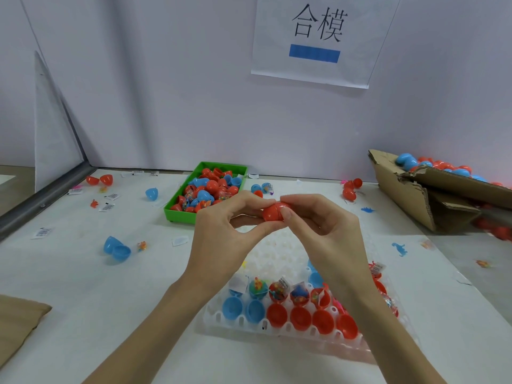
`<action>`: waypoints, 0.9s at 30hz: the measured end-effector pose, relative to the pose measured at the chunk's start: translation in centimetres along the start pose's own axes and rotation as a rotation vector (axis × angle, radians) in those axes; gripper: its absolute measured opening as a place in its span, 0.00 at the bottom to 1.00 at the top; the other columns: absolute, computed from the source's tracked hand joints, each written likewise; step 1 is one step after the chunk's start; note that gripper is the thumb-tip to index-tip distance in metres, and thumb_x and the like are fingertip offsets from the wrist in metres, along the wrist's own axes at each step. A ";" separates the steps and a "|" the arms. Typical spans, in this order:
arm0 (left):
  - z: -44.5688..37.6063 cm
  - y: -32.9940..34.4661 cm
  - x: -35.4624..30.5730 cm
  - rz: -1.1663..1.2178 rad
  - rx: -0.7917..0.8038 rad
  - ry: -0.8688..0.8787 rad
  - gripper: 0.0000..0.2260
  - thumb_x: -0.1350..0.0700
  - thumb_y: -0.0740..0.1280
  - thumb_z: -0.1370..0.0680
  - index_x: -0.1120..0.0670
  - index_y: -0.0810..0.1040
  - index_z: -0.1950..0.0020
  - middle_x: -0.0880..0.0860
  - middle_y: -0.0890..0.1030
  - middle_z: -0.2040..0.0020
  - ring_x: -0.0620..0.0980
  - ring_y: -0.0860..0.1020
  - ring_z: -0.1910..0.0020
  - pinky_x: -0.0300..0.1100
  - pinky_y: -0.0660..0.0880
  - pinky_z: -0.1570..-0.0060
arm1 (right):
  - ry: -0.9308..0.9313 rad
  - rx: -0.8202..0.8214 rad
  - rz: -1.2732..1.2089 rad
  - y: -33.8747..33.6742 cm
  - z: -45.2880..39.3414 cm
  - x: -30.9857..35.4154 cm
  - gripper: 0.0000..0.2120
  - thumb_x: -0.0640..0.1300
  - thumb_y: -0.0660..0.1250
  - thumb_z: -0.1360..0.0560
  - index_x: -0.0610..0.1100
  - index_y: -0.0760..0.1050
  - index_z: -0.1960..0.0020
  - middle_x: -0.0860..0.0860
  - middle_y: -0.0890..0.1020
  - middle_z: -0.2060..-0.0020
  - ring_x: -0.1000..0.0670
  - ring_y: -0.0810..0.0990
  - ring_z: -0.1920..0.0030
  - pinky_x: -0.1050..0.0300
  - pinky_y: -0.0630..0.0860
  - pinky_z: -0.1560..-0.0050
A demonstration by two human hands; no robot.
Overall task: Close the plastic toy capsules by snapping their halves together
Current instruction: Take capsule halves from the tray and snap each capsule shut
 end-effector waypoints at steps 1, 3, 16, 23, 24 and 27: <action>0.0 0.0 -0.1 -0.006 -0.006 -0.003 0.16 0.51 0.79 0.31 0.51 0.86 0.44 0.41 0.87 0.51 0.40 0.86 0.50 0.30 0.80 0.50 | 0.010 0.006 -0.022 -0.1 0.0 0.1 0.09 0.46 0.74 0.25 0.53 0.83 0.45 0.61 0.87 0.53 0.57 0.86 0.48 0.70 0.79 0.49; 0.1 0.0 -0.3 -0.013 -0.017 -0.007 0.16 0.50 0.79 0.32 0.50 0.86 0.45 0.40 0.86 0.52 0.39 0.85 0.51 0.29 0.80 0.51 | 0.027 0.008 -0.051 -0.2 0.0 0.1 0.09 0.46 0.74 0.26 0.54 0.84 0.47 0.61 0.87 0.54 0.57 0.86 0.49 0.70 0.79 0.50; 0.9 0.2 -1.4 -0.064 -0.134 0.050 0.16 0.54 0.81 0.29 0.55 0.86 0.43 0.46 0.87 0.50 0.42 0.86 0.50 0.34 0.82 0.49 | 0.343 -0.047 -0.519 0.8 0.3 -0.9 0.15 0.47 0.74 0.28 0.48 0.85 0.42 0.50 0.87 0.47 0.54 0.85 0.43 0.71 0.78 0.49; 0.8 0.2 -1.3 -0.039 -0.128 0.016 0.16 0.53 0.80 0.30 0.55 0.86 0.43 0.46 0.87 0.50 0.41 0.86 0.50 0.33 0.82 0.49 | 0.334 -0.066 -0.459 0.7 0.3 -0.8 0.11 0.50 0.75 0.30 0.53 0.87 0.48 0.50 0.88 0.48 0.52 0.85 0.42 0.71 0.78 0.50; 0.8 0.2 -1.2 -0.016 -0.131 -0.001 0.16 0.53 0.80 0.30 0.54 0.85 0.44 0.45 0.87 0.50 0.41 0.86 0.51 0.33 0.81 0.50 | 0.341 -0.065 -0.477 0.7 0.3 -0.9 0.11 0.50 0.75 0.30 0.53 0.87 0.48 0.50 0.88 0.48 0.52 0.85 0.42 0.71 0.78 0.50; 0.6 0.2 -1.1 0.015 -0.120 -0.021 0.16 0.53 0.80 0.30 0.53 0.85 0.44 0.43 0.87 0.51 0.41 0.86 0.50 0.32 0.81 0.50 | 0.372 -0.035 -0.584 0.9 0.4 -0.9 0.11 0.50 0.75 0.29 0.51 0.87 0.47 0.48 0.88 0.48 0.51 0.86 0.43 0.67 0.79 0.48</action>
Point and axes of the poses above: each hand's wrist, its own z-axis away from the middle knuckle, its own y-axis out of the palm, x = y × z, the point moved 5 cm from there along -z, towards the middle knuckle
